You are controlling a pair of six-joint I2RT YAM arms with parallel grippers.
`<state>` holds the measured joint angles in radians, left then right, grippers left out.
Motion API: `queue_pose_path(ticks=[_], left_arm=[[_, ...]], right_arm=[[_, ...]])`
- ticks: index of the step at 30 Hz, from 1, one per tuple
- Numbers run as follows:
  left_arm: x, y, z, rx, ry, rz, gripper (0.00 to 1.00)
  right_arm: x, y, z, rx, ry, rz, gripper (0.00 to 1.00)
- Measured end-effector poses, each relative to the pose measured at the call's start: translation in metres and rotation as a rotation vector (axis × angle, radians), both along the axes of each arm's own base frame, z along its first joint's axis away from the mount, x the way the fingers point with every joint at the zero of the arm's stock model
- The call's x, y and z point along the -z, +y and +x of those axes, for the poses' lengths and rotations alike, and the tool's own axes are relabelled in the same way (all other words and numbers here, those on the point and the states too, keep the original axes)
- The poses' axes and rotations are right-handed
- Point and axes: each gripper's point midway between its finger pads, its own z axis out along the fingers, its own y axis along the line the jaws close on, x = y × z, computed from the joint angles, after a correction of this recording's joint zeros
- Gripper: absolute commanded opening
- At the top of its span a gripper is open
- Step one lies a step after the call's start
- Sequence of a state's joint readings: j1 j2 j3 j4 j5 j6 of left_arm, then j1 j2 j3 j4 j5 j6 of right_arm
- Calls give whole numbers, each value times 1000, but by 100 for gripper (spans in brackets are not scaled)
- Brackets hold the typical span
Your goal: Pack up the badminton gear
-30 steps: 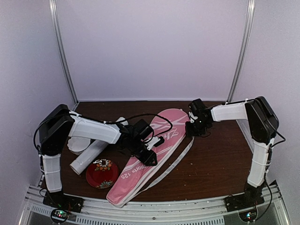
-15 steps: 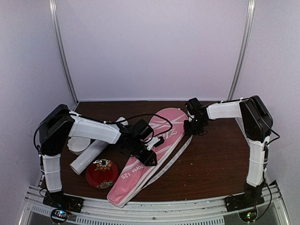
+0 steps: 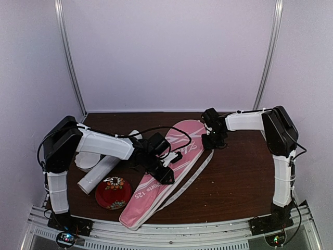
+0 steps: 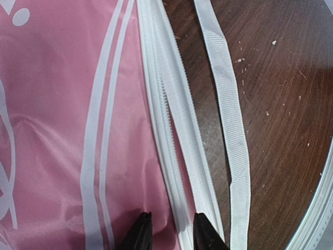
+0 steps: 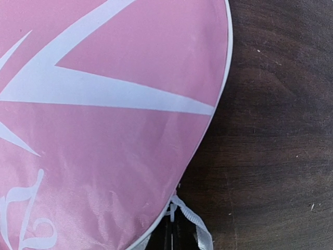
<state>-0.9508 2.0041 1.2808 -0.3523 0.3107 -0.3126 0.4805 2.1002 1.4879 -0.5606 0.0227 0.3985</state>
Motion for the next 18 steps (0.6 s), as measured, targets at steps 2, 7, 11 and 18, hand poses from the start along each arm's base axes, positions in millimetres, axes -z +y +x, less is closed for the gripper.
queue_pose_path(ticks=[2, 7, 11, 18], left_arm=[[0, 0, 0, 0, 0, 0, 30], [0, 0, 0, -1, 0, 0, 30], [0, 0, 0, -6, 4, -1, 30], [3, -2, -1, -4, 18, -3, 29]], right_arm=[[0, 1, -1, -10, -1, -4, 0], [0, 3, 0, -26, -8, 2, 0], [-1, 4, -9, -44, -16, 22, 0], [-12, 13, -26, -84, -29, 51, 0]])
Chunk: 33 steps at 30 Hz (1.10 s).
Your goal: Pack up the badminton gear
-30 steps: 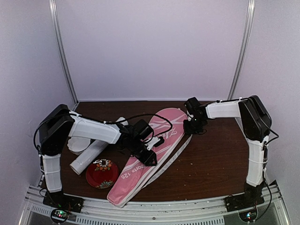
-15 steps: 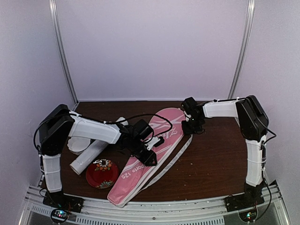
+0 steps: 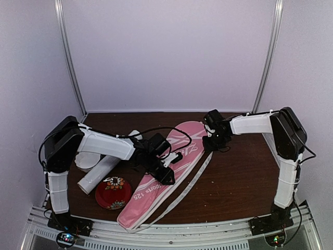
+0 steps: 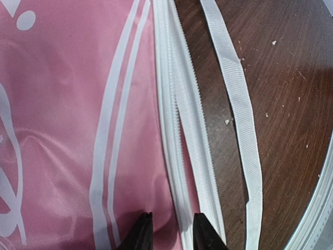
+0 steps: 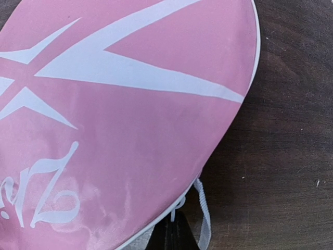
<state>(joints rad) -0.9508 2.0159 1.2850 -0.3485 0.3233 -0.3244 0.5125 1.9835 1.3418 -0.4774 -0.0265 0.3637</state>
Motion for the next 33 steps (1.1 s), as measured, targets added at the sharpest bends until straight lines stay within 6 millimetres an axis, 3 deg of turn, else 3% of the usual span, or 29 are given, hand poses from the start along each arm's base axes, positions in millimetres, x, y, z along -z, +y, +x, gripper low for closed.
queue_pose_path(ticks=[16, 23, 26, 29, 33], left_arm=[[-1, -11, 3, -1, 23, -29, 30], [-6, -12, 2, -11, 29, -41, 48], [-17, -10, 5, -27, 5, -47, 50], [-42, -3, 8, -52, -41, -65, 52], [-79, 22, 6, -100, -114, -79, 54]], right_arm=[[10, 29, -38, -89, 47, 56, 0], [7, 24, -34, -60, 56, 91, 0], [2, 21, -28, -49, 50, 101, 0], [-6, 19, -18, -35, 36, 116, 0], [-10, 18, -7, -23, 25, 129, 0]])
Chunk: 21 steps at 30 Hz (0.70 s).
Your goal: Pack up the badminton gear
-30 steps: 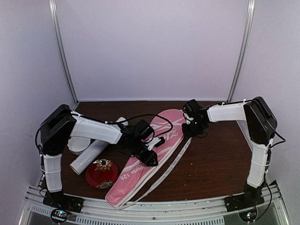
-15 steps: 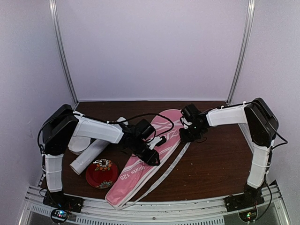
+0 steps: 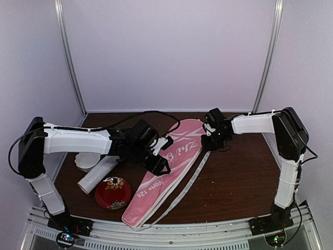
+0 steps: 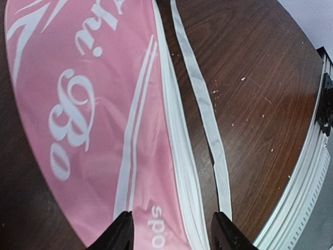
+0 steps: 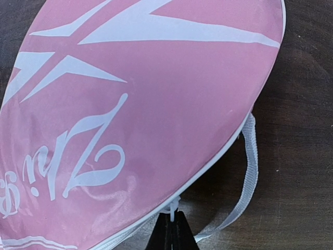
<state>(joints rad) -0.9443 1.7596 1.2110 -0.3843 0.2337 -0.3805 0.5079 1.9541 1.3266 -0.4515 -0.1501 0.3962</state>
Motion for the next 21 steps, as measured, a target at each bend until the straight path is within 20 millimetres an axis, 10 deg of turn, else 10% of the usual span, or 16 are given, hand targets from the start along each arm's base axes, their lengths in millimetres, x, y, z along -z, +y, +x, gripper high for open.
queue_pose_path(ticks=[9, 21], left_arm=[[31, 67, -30, -61, 37, 177, 54], [65, 44, -33, -67, 86, 253, 28]], right_arm=[[1, -3, 2, 5, 10, 0, 0], [-2, -3, 4, 0, 8, 3, 0]])
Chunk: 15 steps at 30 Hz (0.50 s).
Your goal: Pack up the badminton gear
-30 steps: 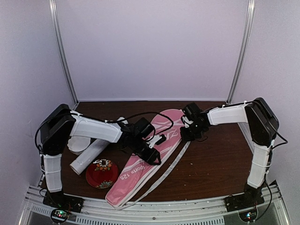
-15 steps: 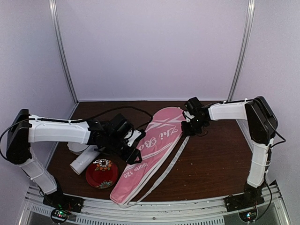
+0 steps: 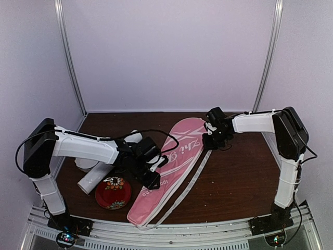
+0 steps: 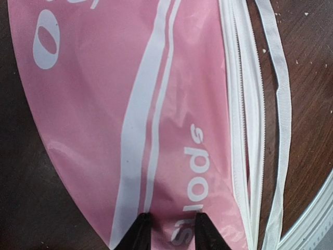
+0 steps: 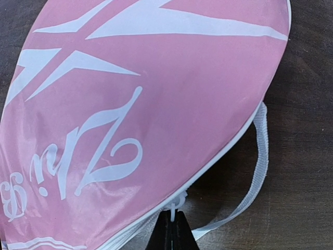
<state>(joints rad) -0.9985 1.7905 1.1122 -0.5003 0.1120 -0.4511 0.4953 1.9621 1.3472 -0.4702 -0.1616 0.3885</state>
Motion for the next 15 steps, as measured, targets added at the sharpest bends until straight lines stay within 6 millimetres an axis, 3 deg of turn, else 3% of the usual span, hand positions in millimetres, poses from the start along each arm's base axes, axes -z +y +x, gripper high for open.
queue_pose_path(ticks=[6, 15], left_arm=[[2, -4, 4, -36, 10, -10, 26], [6, -25, 12, -56, 38, -69, 24]], right_arm=[[6, 4, -11, -17, 5, 0, 0], [14, 23, -64, -68, 23, 37, 0]])
